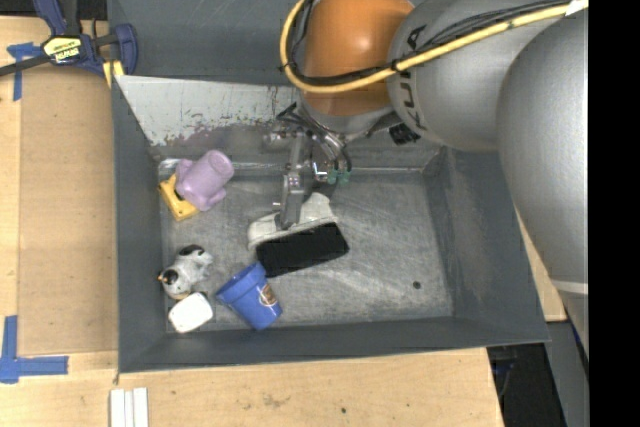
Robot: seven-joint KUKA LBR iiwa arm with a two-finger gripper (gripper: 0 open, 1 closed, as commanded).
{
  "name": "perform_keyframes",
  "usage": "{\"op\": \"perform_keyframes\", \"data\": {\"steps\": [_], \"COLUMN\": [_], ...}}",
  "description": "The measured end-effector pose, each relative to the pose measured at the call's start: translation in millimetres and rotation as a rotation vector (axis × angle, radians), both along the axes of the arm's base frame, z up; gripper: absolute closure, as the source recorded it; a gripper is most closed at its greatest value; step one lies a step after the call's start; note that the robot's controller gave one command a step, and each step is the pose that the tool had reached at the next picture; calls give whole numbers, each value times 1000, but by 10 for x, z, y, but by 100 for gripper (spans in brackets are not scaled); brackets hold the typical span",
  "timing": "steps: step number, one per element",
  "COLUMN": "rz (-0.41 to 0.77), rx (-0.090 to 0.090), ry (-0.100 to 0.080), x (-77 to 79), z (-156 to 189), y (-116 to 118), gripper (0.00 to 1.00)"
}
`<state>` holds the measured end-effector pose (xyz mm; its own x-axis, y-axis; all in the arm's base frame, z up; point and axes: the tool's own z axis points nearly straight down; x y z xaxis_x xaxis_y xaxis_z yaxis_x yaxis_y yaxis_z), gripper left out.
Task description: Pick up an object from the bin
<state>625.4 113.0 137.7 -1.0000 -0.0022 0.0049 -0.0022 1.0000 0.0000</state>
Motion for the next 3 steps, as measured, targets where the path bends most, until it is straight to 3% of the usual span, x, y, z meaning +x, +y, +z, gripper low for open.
{"op": "perform_keyframes", "data": {"steps": [1,2,3], "rz": [-2,94,94], "rx": [1,2,2], "ry": [-8,-19,-19], "x": [18,-502,-502], "z": [50,-619,-619], "y": [-3,-367,-367], "gripper": [0,100,100]}}
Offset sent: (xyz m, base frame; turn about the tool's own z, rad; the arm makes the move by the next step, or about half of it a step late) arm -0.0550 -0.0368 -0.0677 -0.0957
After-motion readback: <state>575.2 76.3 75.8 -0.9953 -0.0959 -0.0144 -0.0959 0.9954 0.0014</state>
